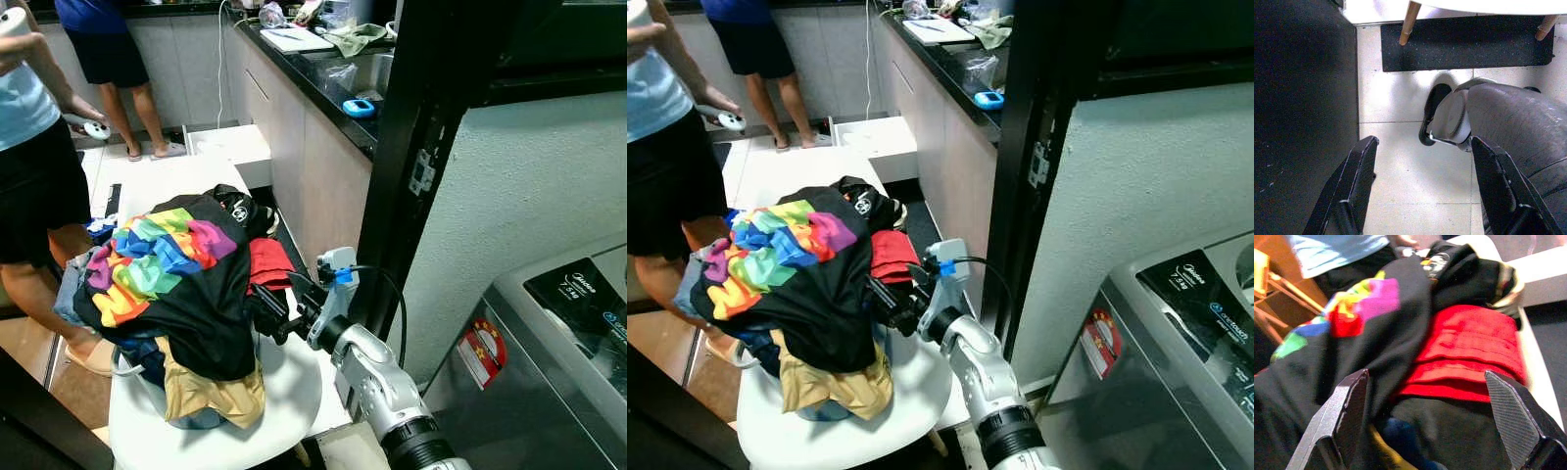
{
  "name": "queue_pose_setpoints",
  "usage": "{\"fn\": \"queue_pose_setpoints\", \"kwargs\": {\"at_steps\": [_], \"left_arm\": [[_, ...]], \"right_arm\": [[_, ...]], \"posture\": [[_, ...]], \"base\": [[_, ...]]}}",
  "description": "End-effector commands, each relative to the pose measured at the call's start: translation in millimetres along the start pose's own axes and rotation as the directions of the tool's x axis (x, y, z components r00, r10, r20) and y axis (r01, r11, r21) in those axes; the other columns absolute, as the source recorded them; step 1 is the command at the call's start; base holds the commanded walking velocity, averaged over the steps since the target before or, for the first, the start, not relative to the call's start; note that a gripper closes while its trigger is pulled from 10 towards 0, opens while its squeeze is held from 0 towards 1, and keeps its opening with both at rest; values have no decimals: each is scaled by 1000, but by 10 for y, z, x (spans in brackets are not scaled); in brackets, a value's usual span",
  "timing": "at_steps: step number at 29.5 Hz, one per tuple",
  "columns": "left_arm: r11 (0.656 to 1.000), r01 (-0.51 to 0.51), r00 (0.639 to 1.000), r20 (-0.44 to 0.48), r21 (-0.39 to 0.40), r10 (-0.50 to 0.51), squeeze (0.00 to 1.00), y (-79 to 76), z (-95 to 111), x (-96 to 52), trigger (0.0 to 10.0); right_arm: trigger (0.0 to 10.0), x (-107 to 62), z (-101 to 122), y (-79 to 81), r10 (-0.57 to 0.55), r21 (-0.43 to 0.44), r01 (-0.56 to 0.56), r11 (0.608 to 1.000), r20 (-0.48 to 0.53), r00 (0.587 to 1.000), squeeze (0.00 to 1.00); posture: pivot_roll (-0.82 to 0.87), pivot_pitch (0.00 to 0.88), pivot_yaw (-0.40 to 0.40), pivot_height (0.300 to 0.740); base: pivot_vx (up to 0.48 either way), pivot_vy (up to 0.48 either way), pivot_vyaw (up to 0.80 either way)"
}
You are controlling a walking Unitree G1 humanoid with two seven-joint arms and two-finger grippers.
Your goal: Clothes washing
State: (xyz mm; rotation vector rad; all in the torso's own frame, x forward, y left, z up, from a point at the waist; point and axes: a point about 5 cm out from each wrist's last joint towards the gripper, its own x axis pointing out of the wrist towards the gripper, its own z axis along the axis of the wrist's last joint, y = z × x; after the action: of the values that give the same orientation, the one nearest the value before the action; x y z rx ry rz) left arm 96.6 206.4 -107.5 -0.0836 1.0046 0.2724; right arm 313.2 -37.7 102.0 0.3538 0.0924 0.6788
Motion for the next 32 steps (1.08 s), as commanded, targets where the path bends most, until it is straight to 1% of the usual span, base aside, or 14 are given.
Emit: {"fn": "queue_pose_setpoints", "kwargs": {"at_steps": [1,3,4,6,8,9,11,12,14,17,23,27,29,32], "left_arm": [[1000,10,1000,-8,18,-10,0,-1,-29,-9,10000],[1000,8,1000,-5,18,-8,0,3,-27,-10,10000],[1000,8,1000,-5,18,-8,0,3,-27,-10,10000],[1000,6,1000,0,15,-6,0,5,-22,-10,10000],[1000,2,1000,3,14,-2,0,6,-11,-7,10000],[1000,2,1000,3,14,-2,0,6,-11,-7,10000],[1000,0,1000,5,15,0,0,5,6,0,10000],[1000,0,1000,5,15,0,0,5,6,0,10000],[1000,-1,1000,9,14,1,0,3,25,6,10000],[1000,-4,1000,17,12,4,0,-2,68,20,10000],[1000,-6,1000,21,13,5,0,-3,96,29,10000],[1000,-9,1000,24,18,8,0,-1,120,37,10000],[1000,-11,1000,27,19,10,0,1,131,41,10000],[1000,-11,1000,27,19,10,0,1,135,42,10000]], "right_arm": [[10000,295,211,365,70,31,-73,997,104,992,0],[10000,339,356,362,48,-20,-46,999,155,987,0],[10000,339,356,362,48,-20,-46,999,155,987,0],[10000,419,556,380,33,-102,-11,995,215,976,0],[10000,486,716,381,29,-154,12,988,256,966,0],[10000,486,716,381,29,-154,12,988,256,966,0],[10000,531,851,372,41,-163,8,987,293,955,0],[10000,531,851,372,41,-163,8,987,293,955,0],[10000,559,936,395,85,-198,-24,980,302,950,0],[10000,587,1012,476,134,-255,-54,966,312,941,0],[10000,611,983,548,162,-291,-70,954,306,938,0],[10000,609,878,631,206,-298,-120,947,276,939,0],[10000,592,769,688,243,-310,-162,937,242,939,0],[10000,577,691,718,260,-319,-184,930,215,941,0]], "posture": [[182,7,-27,740],[183,10,-26,740],[183,10,-26,740],[187,10,-26,740],[192,4,-29,740],[192,4,-29,740],[194,0,-31,740],[194,0,-31,740],[197,0,-33,740],[201,0,-37,740],[201,0,-37,740],[201,0,-36,740],[200,0,-36,740],[199,0,-36,740]], "base": [[0,0,0],[0,0,0],[0,0,0],[0,0,0],[0,0,0],[0,0,0],[0,0,0],[0,0,0],[0,0,0],[0,0,800],[0,0,800],[0,0,800],[0,0,800],[0,0,800]]}}
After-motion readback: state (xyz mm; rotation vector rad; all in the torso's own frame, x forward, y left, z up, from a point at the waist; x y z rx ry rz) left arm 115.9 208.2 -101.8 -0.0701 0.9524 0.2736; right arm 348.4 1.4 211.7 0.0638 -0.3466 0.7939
